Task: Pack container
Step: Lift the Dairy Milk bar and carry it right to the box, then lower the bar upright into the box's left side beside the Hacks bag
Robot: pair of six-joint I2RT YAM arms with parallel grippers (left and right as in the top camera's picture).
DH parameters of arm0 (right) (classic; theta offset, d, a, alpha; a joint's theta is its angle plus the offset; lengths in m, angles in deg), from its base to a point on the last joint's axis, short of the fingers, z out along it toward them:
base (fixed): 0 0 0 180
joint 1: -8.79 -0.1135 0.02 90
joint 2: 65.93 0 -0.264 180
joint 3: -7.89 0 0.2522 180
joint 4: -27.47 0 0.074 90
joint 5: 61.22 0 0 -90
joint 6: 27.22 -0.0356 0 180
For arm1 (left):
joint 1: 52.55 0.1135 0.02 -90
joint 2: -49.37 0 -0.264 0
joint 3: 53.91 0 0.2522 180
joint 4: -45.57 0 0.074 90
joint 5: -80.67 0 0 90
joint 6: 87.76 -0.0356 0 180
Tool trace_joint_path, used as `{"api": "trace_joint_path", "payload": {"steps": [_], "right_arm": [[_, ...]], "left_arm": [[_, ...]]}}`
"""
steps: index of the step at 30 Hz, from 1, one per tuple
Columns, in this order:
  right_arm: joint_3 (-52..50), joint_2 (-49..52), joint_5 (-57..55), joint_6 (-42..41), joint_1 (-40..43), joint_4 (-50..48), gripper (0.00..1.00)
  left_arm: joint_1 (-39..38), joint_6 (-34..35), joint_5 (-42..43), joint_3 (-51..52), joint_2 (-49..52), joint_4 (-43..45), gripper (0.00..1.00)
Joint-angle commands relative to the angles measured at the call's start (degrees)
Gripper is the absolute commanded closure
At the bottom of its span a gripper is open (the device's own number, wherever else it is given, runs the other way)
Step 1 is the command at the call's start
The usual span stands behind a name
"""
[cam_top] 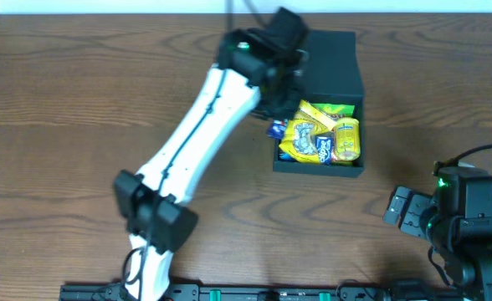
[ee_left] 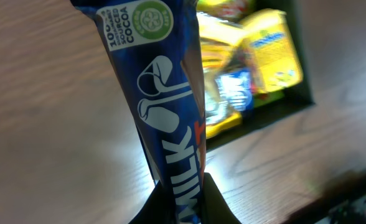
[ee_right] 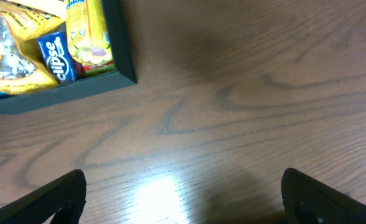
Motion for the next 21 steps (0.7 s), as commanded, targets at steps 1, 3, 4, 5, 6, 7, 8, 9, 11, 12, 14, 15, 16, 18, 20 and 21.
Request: {"api": "trace_joint_path", "payload": {"steps": [1,3,4,5,6,7,8,9,11,12,14,15,16,18,20,21], "right_arm": [[-0.1,-0.1,-0.6,-0.4,0.5,0.1,0.01],[-0.1,-0.1,-0.6,-0.3,0.5,0.1,0.01],[-0.1,-0.1,-0.6,-0.3,0.5,0.1,0.01],[-0.1,-0.1,-0.6,-0.3,0.5,0.1,0.01],[-0.1,-0.1,-0.6,-0.3,0.5,0.0,0.01],[-0.1,-0.1,-0.6,-0.4,0.5,0.0,0.01],[-0.1,-0.1,-0.6,-0.3,0.5,0.0,0.01],[-0.1,-0.1,-0.6,-0.3,0.5,0.0,0.01],[-0.1,-0.1,-0.6,-0.4,0.5,0.0,0.01],[-0.1,-0.1,-0.6,-0.3,0.5,0.1,0.01],[-0.1,-0.1,-0.6,-0.4,0.5,0.1,0.01],[-0.1,-0.1,-0.6,-0.4,0.5,0.1,0.01],[-0.1,-0.1,-0.6,-0.4,0.5,0.1,0.01],[-0.1,-0.1,-0.6,-0.4,0.5,0.1,0.01],[-0.1,-0.1,-0.6,-0.4,0.5,0.1,0.01],[-0.1,-0.1,-0.6,-0.4,0.5,0.1,0.01]], "left_arm": [[-2.6,-7.8,0.8,-5.2,4.4,-1.9,0.95],[-3.7,-10.9,0.8,-6.4,6.4,-2.8,0.95],[-4.2,-12.4,0.8,-6.4,7.1,-3.0,0.95],[-4.6,-13.7,0.9,-6.4,7.6,-3.1,0.95],[-5.1,-16.0,1.7,-6.4,8.1,-3.2,0.95],[-5.5,-19.1,3.3,-6.4,8.6,-3.5,0.95],[-5.7,-21.7,4.7,-6.4,8.8,-3.8,0.95],[-6.0,-26.1,7.1,-6.4,9.1,-4.3,0.95],[-6.5,-30.3,9.4,-6.4,9.2,-4.5,0.95],[-6.6,-31.0,10.2,-6.4,9.2,-3.9,0.94],[-6.7,-30.7,11.1,-6.4,9.2,-2.4,0.95],[-6.7,-29.6,11.7,-6.4,9.2,-1.6,0.94],[-6.7,-29.0,12.4,-6.4,9.2,-1.1,0.94],[-6.7,-29.4,14.5,-6.4,9.2,-0.3,0.95],[-6.7,-31.1,14.6,-6.4,9.2,0.1,0.94],[-6.7,-32.5,14.4,-6.4,9.2,0.2,0.95]]}}
